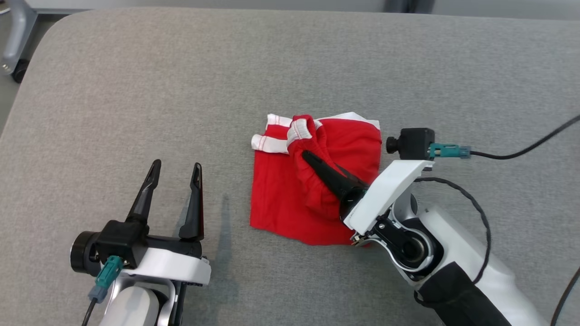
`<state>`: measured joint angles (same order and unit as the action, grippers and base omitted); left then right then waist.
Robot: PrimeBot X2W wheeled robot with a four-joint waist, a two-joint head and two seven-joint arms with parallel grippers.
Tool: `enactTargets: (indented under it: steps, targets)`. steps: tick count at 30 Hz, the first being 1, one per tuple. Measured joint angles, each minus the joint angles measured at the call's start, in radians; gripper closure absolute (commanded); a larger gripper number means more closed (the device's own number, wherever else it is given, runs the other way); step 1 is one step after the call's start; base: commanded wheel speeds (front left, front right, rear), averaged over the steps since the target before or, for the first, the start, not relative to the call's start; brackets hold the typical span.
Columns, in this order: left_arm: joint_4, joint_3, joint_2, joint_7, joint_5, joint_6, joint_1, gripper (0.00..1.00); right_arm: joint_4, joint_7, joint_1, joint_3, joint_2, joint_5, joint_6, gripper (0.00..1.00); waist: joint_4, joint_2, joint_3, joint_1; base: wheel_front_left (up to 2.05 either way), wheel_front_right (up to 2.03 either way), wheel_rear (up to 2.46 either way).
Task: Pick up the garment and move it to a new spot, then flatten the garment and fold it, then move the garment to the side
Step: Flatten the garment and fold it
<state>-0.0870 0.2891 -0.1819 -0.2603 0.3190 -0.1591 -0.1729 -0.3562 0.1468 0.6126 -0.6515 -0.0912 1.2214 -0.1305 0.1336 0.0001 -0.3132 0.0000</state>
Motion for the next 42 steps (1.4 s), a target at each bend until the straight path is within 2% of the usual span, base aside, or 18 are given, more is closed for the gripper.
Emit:
enactTargets:
  steps: [5,6,7,8,9,16,19,22,24,27,31,37,42]
  targets:
    - [-0.014,0.003,0.015,0.0,0.0,0.009,-0.01,0.0,-0.095,-0.05,0.045,-0.067,0.017,0.0,0.0,1.0,0.035,0.0,-0.017,0.0,0.0,0.0,0.0]
    - [-0.015,0.002,0.017,0.0,0.0,0.009,-0.012,0.0,-0.105,-0.058,0.051,-0.075,0.022,0.008,0.0,0.88,0.039,0.0,-0.02,0.0001,0.0,0.0,0.0]
    - [-0.016,0.001,0.02,0.0,0.0,0.01,-0.013,0.0,-0.113,-0.068,0.056,-0.086,0.023,0.016,0.0,0.57,0.042,0.0,-0.023,0.0,0.0,0.0,0.0]
    - [-0.016,-0.001,0.022,-0.001,-0.002,0.013,-0.013,0.0,-0.119,-0.077,0.061,-0.098,0.023,0.02,0.0,0.13,0.042,0.0,-0.025,0.0,0.0,0.0,0.0]
    - [-0.017,-0.002,0.025,-0.001,-0.002,0.014,-0.014,0.0,-0.123,-0.087,0.066,-0.109,0.025,0.025,0.0,0.0,0.042,0.0,-0.027,0.0,0.0,0.0,0.0]
    - [-0.018,-0.016,0.034,-0.001,-0.016,0.027,-0.015,0.0,-0.091,-0.201,0.102,-0.182,0.019,0.028,0.0,0.0,0.028,-0.0001,-0.03,0.0,0.0,0.0,0.0]
    - [-0.018,-0.025,0.036,-0.001,-0.022,0.031,-0.015,0.0,-0.061,-0.304,0.127,-0.214,-0.018,-0.03,0.0,0.0,0.014,0.0,-0.03,0.0,0.0,0.0,0.0]
    - [-0.017,-0.031,0.037,-0.001,-0.029,0.035,-0.015,0.0,-0.074,-0.39,0.147,-0.213,-0.065,-0.143,0.0,0.0,-0.002,0.0,-0.028,0.0,0.0,0.0,0.0]
    - [-0.018,-0.037,0.037,-0.001,-0.031,0.035,-0.015,0.0,-0.086,-0.404,0.147,-0.169,-0.088,-0.229,0.0,0.0,-0.013,0.0,-0.026,0.0,0.0,0.0,0.0]
    - [-0.017,-0.049,0.035,-0.001,-0.036,0.035,-0.014,0.0,-0.039,-0.407,0.114,-0.01,-0.089,-0.36,0.0,0.0,-0.033,0.0,-0.022,0.0,0.0,0.0,0.0]
    - [-0.017,-0.065,0.028,-0.001,-0.037,0.033,-0.014,0.0,0.033,-0.408,-0.014,0.144,-0.082,-0.505,0.0,0.0,-0.057,0.0,-0.013,0.0,0.0,0.0,0.0]
    - [-0.013,-0.087,0.01,-0.001,-0.037,0.026,0.002,0.0,0.126,-0.408,-0.175,0.31,-0.081,-0.639,0.0,0.0,-0.092,0.0,0.011,0.0,0.0,0.0,0.0]
    - [-0.009,-0.1,0.0,-0.001,-0.035,0.017,0.029,0.0,0.184,-0.408,-0.294,0.4,-0.077,-0.731,0.0,0.0,-0.114,0.0,0.039,0.0,0.0,0.0,0.0]
